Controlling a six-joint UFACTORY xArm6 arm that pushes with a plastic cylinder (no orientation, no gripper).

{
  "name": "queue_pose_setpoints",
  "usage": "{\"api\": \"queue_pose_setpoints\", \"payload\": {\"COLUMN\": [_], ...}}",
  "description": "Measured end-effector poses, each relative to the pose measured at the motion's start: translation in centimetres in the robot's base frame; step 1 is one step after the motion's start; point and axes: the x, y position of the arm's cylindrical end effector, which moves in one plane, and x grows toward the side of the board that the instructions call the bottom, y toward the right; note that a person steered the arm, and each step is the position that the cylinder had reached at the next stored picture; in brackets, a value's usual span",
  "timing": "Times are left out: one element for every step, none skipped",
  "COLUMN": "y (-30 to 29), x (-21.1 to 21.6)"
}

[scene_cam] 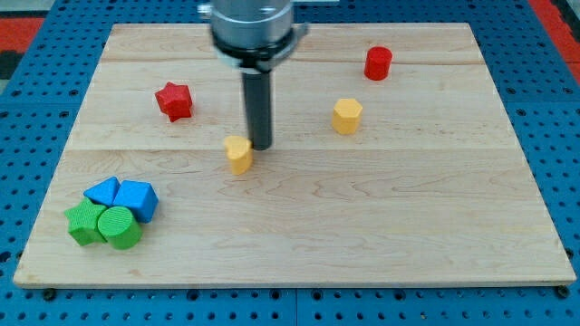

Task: Move the green circle to the right of the yellow heart

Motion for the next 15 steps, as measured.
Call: {"api": "queue_pose_setpoints", "payload": {"y": [3.6, 1.5, -3.5, -3.2, 0.8, -0.5, -4.4, -14.1, -22.4, -24.8, -22.6, -19.7, -17.0, -12.6, -8.6], "x": [2.2, 4.3, 4.9, 5.7, 12.1, 17.9, 17.9, 17.9, 17.9, 17.1, 15.5, 14.1, 13.0, 12.5, 12.5]}}
